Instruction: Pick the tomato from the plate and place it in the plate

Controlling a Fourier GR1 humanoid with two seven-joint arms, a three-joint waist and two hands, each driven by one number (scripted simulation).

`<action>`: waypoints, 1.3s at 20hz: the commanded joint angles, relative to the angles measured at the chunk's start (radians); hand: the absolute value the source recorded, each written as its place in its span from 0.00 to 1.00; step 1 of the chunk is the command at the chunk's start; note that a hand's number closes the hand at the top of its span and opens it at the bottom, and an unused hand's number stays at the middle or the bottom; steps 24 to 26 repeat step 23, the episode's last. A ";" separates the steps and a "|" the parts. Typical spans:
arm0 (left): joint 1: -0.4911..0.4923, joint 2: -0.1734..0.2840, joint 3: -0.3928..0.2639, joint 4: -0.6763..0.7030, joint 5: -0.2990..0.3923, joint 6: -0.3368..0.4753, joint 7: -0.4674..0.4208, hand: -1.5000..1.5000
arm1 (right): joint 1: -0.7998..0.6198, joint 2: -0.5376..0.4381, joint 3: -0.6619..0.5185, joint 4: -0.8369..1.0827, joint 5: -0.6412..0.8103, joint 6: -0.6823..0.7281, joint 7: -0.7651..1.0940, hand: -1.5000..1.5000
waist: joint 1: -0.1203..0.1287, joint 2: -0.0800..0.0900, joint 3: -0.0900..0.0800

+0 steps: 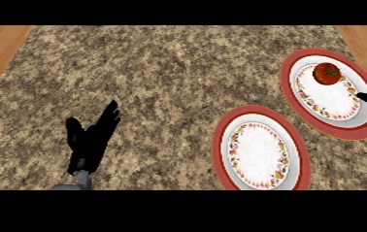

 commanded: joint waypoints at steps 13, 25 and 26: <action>0.019 -0.018 0.006 -0.005 -0.016 0.005 -0.002 0.50 | 0.277 -0.099 0.088 -0.004 0.035 0.323 -0.227 0.00 | -0.018 -0.008 -0.003; 0.046 0.000 0.036 -0.044 -0.012 -0.010 0.024 0.50 | 0.423 -0.056 0.109 -0.063 -0.010 0.310 -0.299 0.00 | -0.025 -0.012 -0.004; 0.046 0.000 0.036 -0.044 -0.012 -0.010 0.024 0.50 | 0.423 -0.056 0.109 -0.063 -0.010 0.310 -0.299 0.00 | -0.025 -0.012 -0.004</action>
